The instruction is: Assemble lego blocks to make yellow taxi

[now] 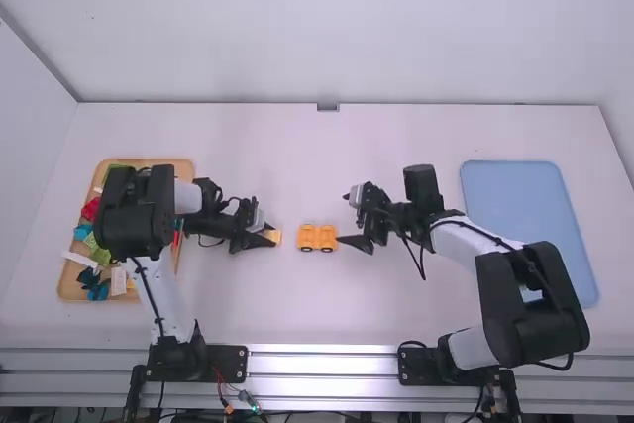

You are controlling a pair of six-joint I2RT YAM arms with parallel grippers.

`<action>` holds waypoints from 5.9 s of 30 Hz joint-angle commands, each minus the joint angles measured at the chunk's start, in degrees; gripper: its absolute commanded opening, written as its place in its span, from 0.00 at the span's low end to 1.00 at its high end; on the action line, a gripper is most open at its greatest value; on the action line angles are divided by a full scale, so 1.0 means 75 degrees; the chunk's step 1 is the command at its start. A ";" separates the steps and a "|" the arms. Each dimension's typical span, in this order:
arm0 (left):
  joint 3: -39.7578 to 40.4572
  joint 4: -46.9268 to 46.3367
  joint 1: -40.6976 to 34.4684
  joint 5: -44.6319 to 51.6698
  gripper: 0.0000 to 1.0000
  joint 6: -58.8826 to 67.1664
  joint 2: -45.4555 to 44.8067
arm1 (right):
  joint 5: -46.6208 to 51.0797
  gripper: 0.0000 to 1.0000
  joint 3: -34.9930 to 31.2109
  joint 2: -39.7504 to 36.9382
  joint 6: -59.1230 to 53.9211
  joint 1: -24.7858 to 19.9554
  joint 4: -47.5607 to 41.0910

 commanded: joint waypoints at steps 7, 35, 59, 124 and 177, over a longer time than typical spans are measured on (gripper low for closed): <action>0.0860 -0.1212 -0.0079 0.0181 0.12 0.0067 -0.0032 | 0.0306 0.98 -0.0160 -0.0079 -0.0702 0.0038 -0.0423; -0.1239 0.3086 -0.1542 0.0423 0.02 -0.3331 -0.2043 | -0.0297 0.99 -0.0679 0.1944 -0.0935 0.0618 0.1961; -0.1486 0.3800 -0.2273 -0.0146 0.02 -0.4383 -0.2043 | -0.0280 0.98 0.0192 0.4057 0.0737 0.0880 0.4147; -0.1699 0.4660 -0.2515 -0.0577 0.27 -0.4532 -0.1667 | -0.0271 0.49 0.0178 0.4057 0.0227 0.0979 0.3576; -0.1603 0.4028 -0.2515 -0.1513 0.02 -0.4890 -0.1317 | -0.0242 0.49 0.0178 0.4057 0.0254 0.0979 0.3576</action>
